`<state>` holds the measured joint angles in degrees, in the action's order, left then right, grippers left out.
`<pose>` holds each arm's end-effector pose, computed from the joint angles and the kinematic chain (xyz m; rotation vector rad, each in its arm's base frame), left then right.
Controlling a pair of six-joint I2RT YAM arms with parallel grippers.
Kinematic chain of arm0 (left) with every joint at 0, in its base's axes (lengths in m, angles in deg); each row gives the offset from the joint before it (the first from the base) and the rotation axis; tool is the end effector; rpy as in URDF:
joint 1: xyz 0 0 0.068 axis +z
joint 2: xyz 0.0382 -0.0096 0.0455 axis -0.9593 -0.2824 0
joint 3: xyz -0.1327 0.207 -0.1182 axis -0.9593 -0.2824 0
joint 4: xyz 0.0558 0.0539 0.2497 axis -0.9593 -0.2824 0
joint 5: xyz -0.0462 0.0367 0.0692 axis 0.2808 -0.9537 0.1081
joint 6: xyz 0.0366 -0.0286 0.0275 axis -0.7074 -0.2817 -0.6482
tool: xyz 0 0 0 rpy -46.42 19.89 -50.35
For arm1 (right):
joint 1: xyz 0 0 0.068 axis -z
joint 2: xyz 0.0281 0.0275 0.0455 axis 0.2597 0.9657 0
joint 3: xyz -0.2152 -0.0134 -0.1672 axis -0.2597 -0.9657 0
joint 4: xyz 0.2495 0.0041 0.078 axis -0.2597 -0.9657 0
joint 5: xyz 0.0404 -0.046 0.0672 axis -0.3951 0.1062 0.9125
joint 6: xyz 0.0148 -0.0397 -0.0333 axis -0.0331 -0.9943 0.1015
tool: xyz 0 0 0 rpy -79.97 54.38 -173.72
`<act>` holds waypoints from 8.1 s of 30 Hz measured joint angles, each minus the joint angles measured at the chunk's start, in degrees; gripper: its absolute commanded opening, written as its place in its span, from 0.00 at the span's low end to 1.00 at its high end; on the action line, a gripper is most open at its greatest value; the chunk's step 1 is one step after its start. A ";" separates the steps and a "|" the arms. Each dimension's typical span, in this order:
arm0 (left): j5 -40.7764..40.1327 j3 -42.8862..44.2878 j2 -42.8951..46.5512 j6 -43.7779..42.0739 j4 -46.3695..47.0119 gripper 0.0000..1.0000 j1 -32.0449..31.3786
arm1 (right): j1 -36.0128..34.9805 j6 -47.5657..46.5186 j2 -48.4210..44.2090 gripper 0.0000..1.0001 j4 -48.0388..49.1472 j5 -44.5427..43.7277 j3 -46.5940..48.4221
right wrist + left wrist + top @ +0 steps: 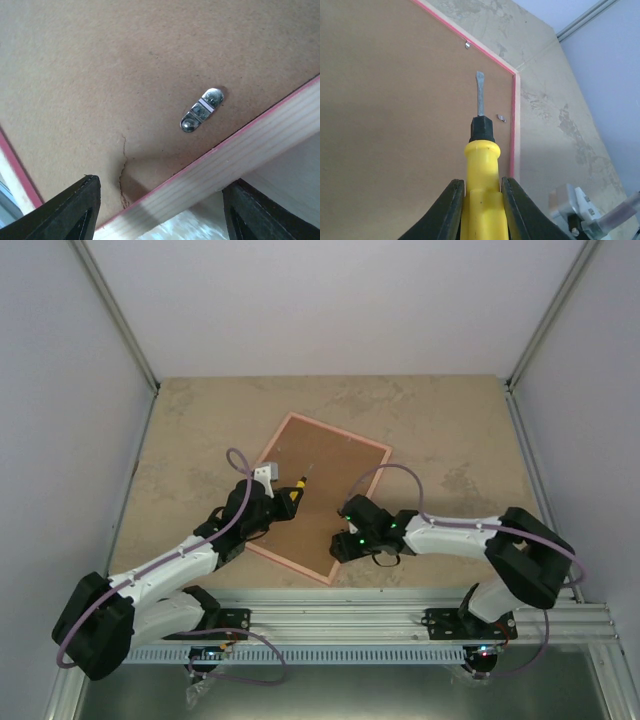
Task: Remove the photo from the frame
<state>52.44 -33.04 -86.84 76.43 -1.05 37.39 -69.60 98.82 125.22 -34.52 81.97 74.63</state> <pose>0.1787 -0.1334 0.2036 -0.0652 2.1243 -0.9011 0.1517 0.2196 0.1454 -0.3920 2.7806 0.6402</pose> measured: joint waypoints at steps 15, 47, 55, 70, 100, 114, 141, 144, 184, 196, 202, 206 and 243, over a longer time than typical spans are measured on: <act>0.02 0.00 0.22 -0.70 -0.92 0.00 0.00 | 6.12 -8.07 3.89 0.71 -3.52 -0.57 10.10; 0.90 2.80 -9.07 -2.27 0.39 0.00 0.00 | 39.36 -34.53 38.42 0.78 0.57 17.73 45.72; 1.01 2.84 -9.18 -2.58 0.37 0.00 0.00 | 39.08 -34.10 32.15 0.76 4.72 20.92 34.07; 2.91 3.54 -11.08 -2.54 0.35 0.00 0.00 | 32.98 -28.46 15.23 0.71 8.46 21.29 11.23; 7.19 3.58 -15.37 -2.27 1.53 0.00 0.00 | 25.05 -34.53 18.43 0.36 2.64 7.13 17.86; 7.93 7.72 -19.96 -1.60 1.40 0.00 -0.63 | 28.70 -31.56 16.41 0.01 7.52 6.56 14.12; 7.93 25.44 -38.40 -2.78 -2.23 0.00 -8.33 | 31.28 -21.11 8.85 0.01 13.77 3.54 3.41; 7.93 25.70 -39.60 -2.78 -2.27 0.00 -8.48 | 31.28 -21.05 8.85 0.01 13.77 3.56 3.41; 2.54 30.21 -43.93 -0.92 -2.14 0.00 -9.03 | 31.26 -20.94 8.48 0.01 13.97 3.45 2.93; 1.46 26.23 -40.28 0.11 -1.79 0.00 -8.74 | 31.21 -20.52 7.76 0.01 13.70 2.58 2.36; 0.59 21.44 -33.18 0.33 -2.12 0.00 -6.88 | 31.23 -19.61 6.47 0.01 13.27 0.90 1.31; 0.35 17.11 -27.39 0.50 -1.53 0.00 -3.15 | 31.71 -19.02 5.46 0.01 12.87 -0.13 0.57; -10.14 3.80 -20.76 -5.62 -0.02 0.04 29.31 | 40.11 -17.77 -1.31 0.23 13.38 -2.49 -5.27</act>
<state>42.30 -29.24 -107.61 70.81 -1.07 66.70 -29.49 81.05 123.91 -21.15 79.48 69.36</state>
